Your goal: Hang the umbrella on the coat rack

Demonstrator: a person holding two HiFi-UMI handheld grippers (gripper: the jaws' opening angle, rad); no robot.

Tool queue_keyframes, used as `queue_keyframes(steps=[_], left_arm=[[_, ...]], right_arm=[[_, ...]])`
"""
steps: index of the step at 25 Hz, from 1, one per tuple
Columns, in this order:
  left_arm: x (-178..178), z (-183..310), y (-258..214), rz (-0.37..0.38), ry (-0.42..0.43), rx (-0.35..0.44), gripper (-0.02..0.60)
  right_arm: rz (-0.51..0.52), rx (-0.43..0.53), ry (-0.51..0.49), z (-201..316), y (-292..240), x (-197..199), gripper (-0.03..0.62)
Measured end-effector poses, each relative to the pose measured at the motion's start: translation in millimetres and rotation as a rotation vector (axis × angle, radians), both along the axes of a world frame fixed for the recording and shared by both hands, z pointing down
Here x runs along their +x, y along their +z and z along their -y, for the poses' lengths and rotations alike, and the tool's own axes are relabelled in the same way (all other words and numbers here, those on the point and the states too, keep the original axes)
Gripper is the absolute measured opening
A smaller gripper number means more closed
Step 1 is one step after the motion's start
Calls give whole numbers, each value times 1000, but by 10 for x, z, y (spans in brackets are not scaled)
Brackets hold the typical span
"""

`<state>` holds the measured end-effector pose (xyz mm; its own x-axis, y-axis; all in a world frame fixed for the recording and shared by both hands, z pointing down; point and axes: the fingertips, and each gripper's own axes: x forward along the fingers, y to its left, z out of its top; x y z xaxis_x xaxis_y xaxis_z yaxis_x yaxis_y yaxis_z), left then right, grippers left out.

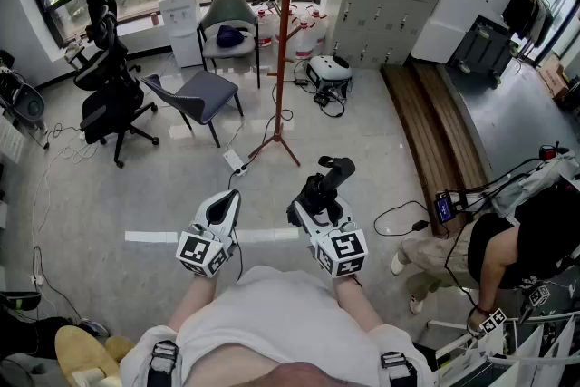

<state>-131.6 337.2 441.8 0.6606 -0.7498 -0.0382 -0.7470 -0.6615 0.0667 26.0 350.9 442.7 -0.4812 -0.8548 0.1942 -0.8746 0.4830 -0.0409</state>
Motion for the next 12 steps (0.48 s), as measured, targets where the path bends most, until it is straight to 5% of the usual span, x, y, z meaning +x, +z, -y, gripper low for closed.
queue_keyframes(steps=[12], left_arm=[[-76, 39, 19, -5, 15, -1, 10]], right_arm=[[19, -16, 24, 33, 20, -74, 262]])
